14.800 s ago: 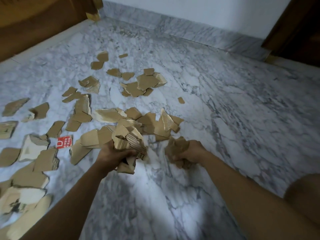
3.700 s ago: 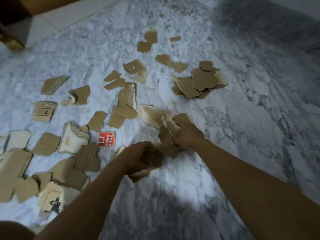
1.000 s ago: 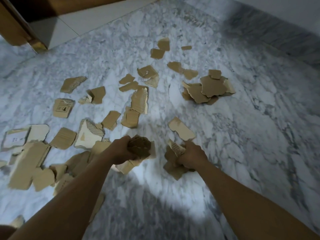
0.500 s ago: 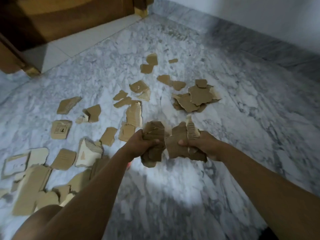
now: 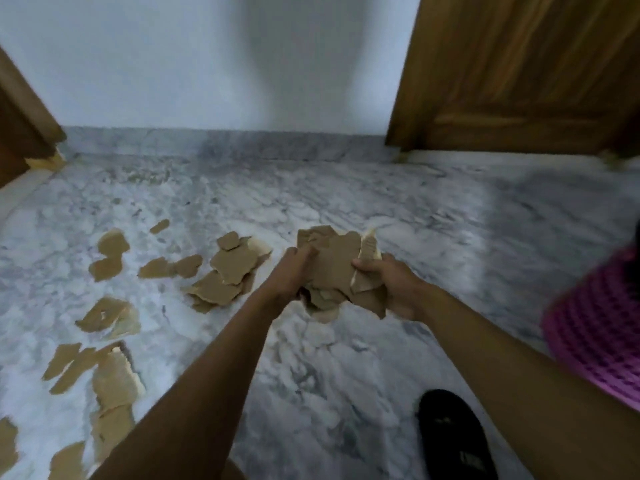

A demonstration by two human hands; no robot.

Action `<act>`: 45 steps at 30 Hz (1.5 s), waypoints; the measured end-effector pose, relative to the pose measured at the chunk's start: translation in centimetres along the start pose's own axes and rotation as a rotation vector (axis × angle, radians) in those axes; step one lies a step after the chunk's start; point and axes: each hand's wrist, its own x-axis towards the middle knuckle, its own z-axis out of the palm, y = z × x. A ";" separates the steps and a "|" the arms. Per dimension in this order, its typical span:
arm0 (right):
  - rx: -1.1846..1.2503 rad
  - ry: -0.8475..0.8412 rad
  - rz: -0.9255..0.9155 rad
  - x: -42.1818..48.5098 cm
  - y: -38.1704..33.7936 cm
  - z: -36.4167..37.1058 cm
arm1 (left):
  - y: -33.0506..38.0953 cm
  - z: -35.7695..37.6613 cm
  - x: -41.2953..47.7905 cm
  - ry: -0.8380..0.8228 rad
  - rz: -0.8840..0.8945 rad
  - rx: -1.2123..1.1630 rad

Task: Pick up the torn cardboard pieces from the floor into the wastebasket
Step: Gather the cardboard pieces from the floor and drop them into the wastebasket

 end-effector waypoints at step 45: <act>-0.419 0.757 -0.042 -15.5 -3.5 -56.0 | 18.3 56.5 7.8 -0.475 0.275 0.329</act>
